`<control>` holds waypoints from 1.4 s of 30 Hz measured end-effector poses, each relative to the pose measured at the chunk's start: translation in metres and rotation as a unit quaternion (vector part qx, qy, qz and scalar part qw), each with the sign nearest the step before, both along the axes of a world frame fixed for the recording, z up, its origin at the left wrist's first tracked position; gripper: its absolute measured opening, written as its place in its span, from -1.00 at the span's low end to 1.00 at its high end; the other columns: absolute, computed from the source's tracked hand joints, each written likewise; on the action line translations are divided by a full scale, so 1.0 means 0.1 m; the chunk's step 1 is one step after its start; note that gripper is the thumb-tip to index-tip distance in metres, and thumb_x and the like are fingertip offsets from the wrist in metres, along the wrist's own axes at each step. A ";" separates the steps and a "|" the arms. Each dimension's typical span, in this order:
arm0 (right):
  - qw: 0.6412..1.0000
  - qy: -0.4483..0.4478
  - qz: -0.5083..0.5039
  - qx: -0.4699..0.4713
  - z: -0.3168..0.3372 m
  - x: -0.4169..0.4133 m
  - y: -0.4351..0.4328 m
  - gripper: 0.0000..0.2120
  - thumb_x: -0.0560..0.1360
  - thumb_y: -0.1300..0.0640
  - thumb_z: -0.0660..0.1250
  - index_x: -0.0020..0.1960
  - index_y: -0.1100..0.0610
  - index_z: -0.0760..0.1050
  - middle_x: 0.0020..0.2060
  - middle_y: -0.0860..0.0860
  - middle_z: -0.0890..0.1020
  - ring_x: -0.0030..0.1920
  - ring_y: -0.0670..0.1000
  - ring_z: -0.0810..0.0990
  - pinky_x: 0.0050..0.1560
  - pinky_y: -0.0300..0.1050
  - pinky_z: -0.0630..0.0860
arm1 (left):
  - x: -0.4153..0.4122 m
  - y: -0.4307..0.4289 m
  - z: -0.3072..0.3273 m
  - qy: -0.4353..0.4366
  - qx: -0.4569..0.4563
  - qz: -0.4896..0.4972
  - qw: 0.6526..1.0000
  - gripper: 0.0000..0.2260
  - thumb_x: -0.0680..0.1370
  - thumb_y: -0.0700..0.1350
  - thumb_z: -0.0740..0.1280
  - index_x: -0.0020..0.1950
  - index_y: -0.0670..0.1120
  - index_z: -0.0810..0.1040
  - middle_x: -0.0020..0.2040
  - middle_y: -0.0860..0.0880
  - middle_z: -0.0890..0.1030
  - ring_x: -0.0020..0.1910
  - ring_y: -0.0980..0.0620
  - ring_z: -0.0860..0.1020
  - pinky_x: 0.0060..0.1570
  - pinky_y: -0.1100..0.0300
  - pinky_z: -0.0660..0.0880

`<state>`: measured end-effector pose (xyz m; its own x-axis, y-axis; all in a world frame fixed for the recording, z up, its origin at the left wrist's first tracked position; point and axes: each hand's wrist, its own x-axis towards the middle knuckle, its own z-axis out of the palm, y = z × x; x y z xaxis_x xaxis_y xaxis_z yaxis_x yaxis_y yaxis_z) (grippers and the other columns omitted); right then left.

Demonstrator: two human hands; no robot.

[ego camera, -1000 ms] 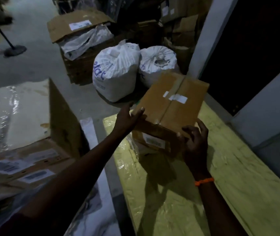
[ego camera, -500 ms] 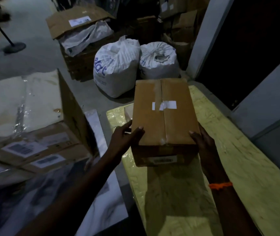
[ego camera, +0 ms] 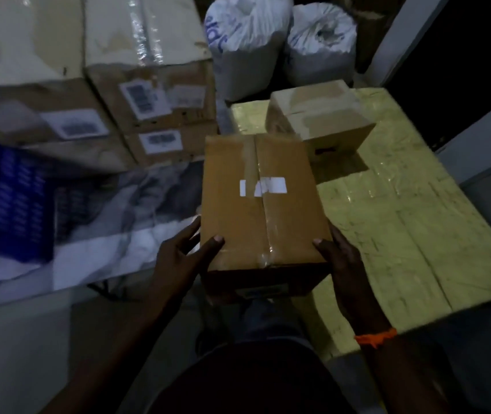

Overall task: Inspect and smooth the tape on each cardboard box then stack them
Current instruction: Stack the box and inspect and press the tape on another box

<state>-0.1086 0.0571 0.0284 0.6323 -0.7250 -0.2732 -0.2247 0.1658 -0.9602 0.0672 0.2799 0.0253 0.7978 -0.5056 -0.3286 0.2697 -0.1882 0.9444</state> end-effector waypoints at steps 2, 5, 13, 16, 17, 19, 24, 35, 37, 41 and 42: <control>0.999 0.010 0.041 0.002 -0.07 0.03 0.26 -0.56 0.62 0.27 0.32 0.45 -0.03 0.47 0.17 -0.13 0.71 0.16 -0.09 0.69 0.04 -0.26 0.60 | -0.11 0.37 -0.01 0.015 -0.007 0.031 0.999 -0.46 0.47 0.05 0.55 0.44 0.08 0.55 0.21 0.01 0.70 0.18 0.02 0.67 0.12 -0.01 0.65; 0.993 0.021 0.113 -0.004 -0.12 0.21 0.54 -0.53 0.63 0.25 0.33 0.50 -0.01 0.43 0.20 -0.13 0.70 0.18 -0.08 0.68 0.08 -0.24 0.60 | -0.23 0.82 -0.03 0.010 -0.013 0.075 0.997 -0.50 0.52 -0.01 0.51 0.46 0.08 0.53 0.25 0.02 0.68 0.18 0.03 0.67 0.10 0.02 0.65; 0.964 0.061 0.256 -0.034 -0.36 0.81 0.74 -0.43 0.61 0.01 0.38 0.58 -0.13 0.32 0.35 -0.10 0.57 0.26 -0.07 0.61 0.02 -0.26 0.62 | -0.34 1.22 -0.21 0.013 -0.037 0.200 0.979 -0.48 0.52 -0.04 0.49 0.48 0.09 0.51 0.25 0.10 0.67 0.20 0.06 0.66 0.08 0.05 0.65; 0.962 0.055 0.262 -0.047 -0.41 0.90 0.65 -0.46 0.65 0.13 0.33 0.60 -0.07 0.31 0.35 -0.08 0.56 0.26 -0.10 0.59 0.05 -0.26 0.62 | -0.32 1.18 -0.23 -0.007 -0.029 0.208 0.978 -0.47 0.52 -0.05 0.49 0.49 0.08 0.49 0.27 0.09 0.66 0.20 0.11 0.65 0.06 0.15 0.65; 0.962 0.058 0.261 -0.050 -0.40 0.92 0.62 -0.46 0.65 0.15 0.33 0.60 -0.06 0.31 0.35 -0.07 0.56 0.25 -0.11 0.59 0.07 -0.25 0.62 | -0.31 1.17 -0.25 -0.005 -0.024 0.214 0.977 -0.46 0.51 -0.05 0.50 0.49 0.08 0.49 0.28 0.09 0.65 0.22 0.11 0.64 0.08 0.14 0.65; 0.962 0.058 0.260 -0.058 -0.39 0.96 0.57 -0.48 0.64 0.14 0.35 0.57 -0.07 0.35 0.32 -0.10 0.57 0.24 -0.13 0.59 0.08 -0.20 0.62 | -0.26 1.16 -0.30 -0.002 -0.005 0.227 0.974 -0.40 0.44 0.05 0.56 0.46 0.08 0.50 0.32 0.09 0.61 0.27 0.10 0.60 0.11 0.08 0.64; 0.959 0.042 0.269 -0.078 -0.42 1.10 0.42 -0.61 0.63 0.17 0.37 0.41 -0.09 0.46 0.25 -0.18 0.60 0.21 -0.18 0.60 0.06 -0.25 0.56 | -0.12 1.16 -0.39 0.016 0.013 0.245 0.969 -0.38 0.37 0.20 0.59 0.38 0.11 0.53 0.31 0.06 0.61 0.25 0.07 0.61 0.04 0.09 0.65; 0.962 0.072 0.260 -0.029 -0.30 2.38 0.17 -0.59 0.61 0.03 0.40 0.41 0.12 0.51 0.17 0.06 0.67 0.06 0.00 0.67 -0.05 -0.10 0.62 | 1.07 0.94 -0.22 0.036 0.089 0.237 0.967 -0.34 0.58 0.08 0.44 0.62 -0.01 0.26 0.47 -0.10 0.44 0.36 -0.09 0.49 0.20 -0.02 0.52; 0.963 0.077 0.258 0.008 -0.28 2.53 0.17 -0.59 0.61 0.00 0.38 0.41 0.12 0.51 0.17 0.12 0.68 0.06 0.08 0.69 -0.12 -0.10 0.62 | 1.19 0.87 -0.14 0.057 0.085 0.225 0.969 -0.37 0.60 0.06 0.42 0.61 0.05 0.27 0.36 -0.07 0.48 0.28 -0.08 0.50 0.15 -0.04 0.50; 0.961 0.070 0.258 0.071 -0.23 2.56 0.23 -0.69 0.64 0.03 0.33 0.32 0.15 0.57 0.10 0.20 0.70 0.06 0.19 0.70 -0.18 -0.10 0.63 | 1.18 0.81 -0.08 0.074 0.071 0.192 0.976 -0.52 0.61 0.04 0.38 0.53 0.13 0.39 0.28 -0.06 0.53 0.13 0.03 0.52 0.07 0.01 0.46; 0.961 0.069 0.259 0.074 -0.22 2.53 0.25 -0.71 0.65 0.03 0.32 0.30 0.14 0.58 0.09 0.20 0.70 0.08 0.21 0.69 -0.13 -0.07 0.62 | 1.15 0.80 -0.08 0.074 0.067 0.192 0.976 -0.53 0.62 0.02 0.38 0.52 0.13 0.40 0.28 -0.05 0.54 0.12 0.05 0.52 0.05 0.02 0.46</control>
<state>0.1440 0.0816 0.0068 0.8482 -0.2694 -0.4561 -0.4372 0.1301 -0.8899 0.1818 0.3595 0.0178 0.8588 -0.1221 -0.4976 0.4766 -0.1658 0.8633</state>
